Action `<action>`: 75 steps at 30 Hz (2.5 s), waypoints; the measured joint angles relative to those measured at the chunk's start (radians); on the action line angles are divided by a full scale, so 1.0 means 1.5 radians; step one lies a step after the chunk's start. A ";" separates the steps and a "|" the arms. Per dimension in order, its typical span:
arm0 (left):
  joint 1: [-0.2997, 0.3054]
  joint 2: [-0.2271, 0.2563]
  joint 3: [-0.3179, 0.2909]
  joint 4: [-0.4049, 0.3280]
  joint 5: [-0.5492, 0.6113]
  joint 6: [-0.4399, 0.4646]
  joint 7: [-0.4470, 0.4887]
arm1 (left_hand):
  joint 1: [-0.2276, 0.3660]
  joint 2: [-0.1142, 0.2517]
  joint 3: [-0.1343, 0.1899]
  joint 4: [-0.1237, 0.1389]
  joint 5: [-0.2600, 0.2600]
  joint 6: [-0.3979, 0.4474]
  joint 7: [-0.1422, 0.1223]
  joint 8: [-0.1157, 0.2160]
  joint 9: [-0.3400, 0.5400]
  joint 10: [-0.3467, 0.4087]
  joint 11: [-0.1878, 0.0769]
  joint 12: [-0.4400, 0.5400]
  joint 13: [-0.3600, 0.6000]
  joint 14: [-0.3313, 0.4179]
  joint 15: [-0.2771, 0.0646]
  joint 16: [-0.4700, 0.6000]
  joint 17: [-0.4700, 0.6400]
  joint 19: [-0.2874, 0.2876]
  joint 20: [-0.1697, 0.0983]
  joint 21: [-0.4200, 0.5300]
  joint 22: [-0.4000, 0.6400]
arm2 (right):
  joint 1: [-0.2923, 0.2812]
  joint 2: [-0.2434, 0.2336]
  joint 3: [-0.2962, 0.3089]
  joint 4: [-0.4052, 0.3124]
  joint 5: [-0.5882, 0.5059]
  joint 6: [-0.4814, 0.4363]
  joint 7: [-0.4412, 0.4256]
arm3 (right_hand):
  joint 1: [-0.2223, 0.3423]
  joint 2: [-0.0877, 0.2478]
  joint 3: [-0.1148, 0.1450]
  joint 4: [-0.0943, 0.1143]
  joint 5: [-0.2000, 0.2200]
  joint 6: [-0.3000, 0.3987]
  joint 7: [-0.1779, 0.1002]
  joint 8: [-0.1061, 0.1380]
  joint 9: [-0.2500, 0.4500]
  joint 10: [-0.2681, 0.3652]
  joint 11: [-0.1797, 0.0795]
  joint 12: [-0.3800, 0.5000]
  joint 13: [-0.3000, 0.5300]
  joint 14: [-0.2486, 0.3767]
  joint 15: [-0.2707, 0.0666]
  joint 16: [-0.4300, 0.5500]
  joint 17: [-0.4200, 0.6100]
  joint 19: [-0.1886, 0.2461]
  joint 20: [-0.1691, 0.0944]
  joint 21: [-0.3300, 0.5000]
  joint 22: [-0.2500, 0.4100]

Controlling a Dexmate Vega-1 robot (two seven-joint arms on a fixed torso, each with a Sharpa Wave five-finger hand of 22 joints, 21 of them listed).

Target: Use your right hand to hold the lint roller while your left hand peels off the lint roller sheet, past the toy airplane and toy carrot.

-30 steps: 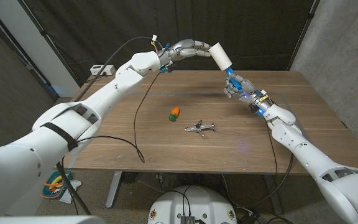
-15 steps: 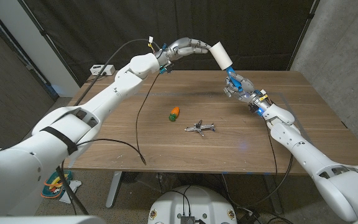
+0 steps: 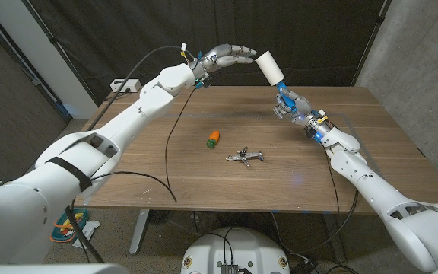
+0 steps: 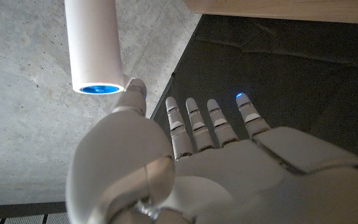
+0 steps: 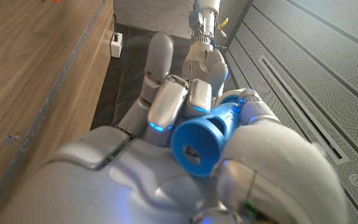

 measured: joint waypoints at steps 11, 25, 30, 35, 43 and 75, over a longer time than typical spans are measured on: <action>-0.018 -0.014 0.005 0.040 -0.017 -0.028 -0.044 | 0.007 0.017 -0.005 0.011 0.026 0.061 -0.023 0.027 0.000 0.023 -0.007 0.005 0.003 0.012 -0.011 0.003 0.007 -0.001 -0.002 -0.002 0.000 | -0.003 0.001 0.003 0.003 0.002 0.004 -0.003 | 0.000 0.000 0.001 -0.001 0.000 0.000 0.000 0.003 -0.003 0.000 0.000 0.006 0.000 0.000 0.000 0.000 0.000 0.000 0.000 0.000 0.000; -0.028 -0.033 0.002 0.063 -0.019 -0.036 -0.023 | 0.018 0.059 0.004 0.019 0.031 0.100 -0.033 0.032 0.000 0.057 -0.013 0.016 0.006 0.042 -0.026 0.016 0.011 0.011 -0.003 0.005 0.003 | 0.003 0.005 0.003 0.015 0.002 0.009 0.008 | 0.000 0.000 0.001 -0.001 0.000 0.000 0.000 0.005 -0.012 0.000 0.000 0.006 0.000 0.000 0.000 0.000 0.000 0.000 0.000 0.000 0.000; -0.041 -0.042 0.007 0.084 -0.019 -0.036 -0.023 | 0.021 0.062 0.008 0.020 0.031 0.102 -0.027 0.029 0.000 0.061 -0.017 0.016 0.006 0.042 -0.026 0.016 0.010 0.011 -0.003 0.005 0.003 | 0.003 0.005 0.003 0.015 0.002 0.014 0.010 | 0.000 0.000 0.001 -0.001 0.000 0.000 0.000 0.005 -0.015 0.000 0.000 0.006 0.000 0.000 0.000 0.000 0.000 0.000 0.000 0.000 0.000; -0.057 -0.053 0.013 0.112 -0.015 -0.054 -0.046 | 0.025 0.057 -0.001 0.015 0.021 0.086 -0.025 0.019 -0.001 0.056 -0.012 0.012 0.009 0.035 -0.020 0.010 0.008 0.008 0.001 0.005 0.003 | 0.000 0.007 0.006 0.015 0.004 0.018 0.010 | -0.002 -0.002 0.001 -0.001 0.000 0.000 0.000 0.008 -0.014 0.000 0.000 0.006 0.000 0.000 0.000 0.000 0.000 0.000 0.000 0.000 0.000; -0.073 -0.070 0.014 0.158 -0.032 -0.078 -0.074 | -0.039 0.104 -0.011 0.063 0.008 0.089 -0.022 0.019 -0.002 0.057 -0.008 0.010 0.012 0.032 -0.017 0.010 0.020 0.002 0.002 0.005 0.006 | 0.003 0.012 0.006 0.025 0.004 0.021 0.010 | -0.009 -0.002 0.006 -0.006 0.000 0.000 0.000 0.008 -0.015 0.000 0.000 0.006 0.000 0.000 0.000 0.000 0.000 0.000 0.000 0.000 0.000; -0.144 -0.117 0.031 0.314 -0.031 -0.151 -0.132 | 0.039 0.083 -0.002 -0.001 -0.026 0.044 -0.013 0.011 0.000 0.026 -0.002 -0.015 0.019 0.010 -0.005 -0.005 0.006 -0.021 0.001 0.011 0.012 | 0.037 0.039 0.006 0.080 -0.004 0.034 0.016 | -0.016 -0.003 0.011 -0.011 0.000 0.002 0.000 0.018 -0.028 0.001 0.000 0.006 0.000 -0.001 0.001 0.000 0.000 0.000 0.000 0.003 0.000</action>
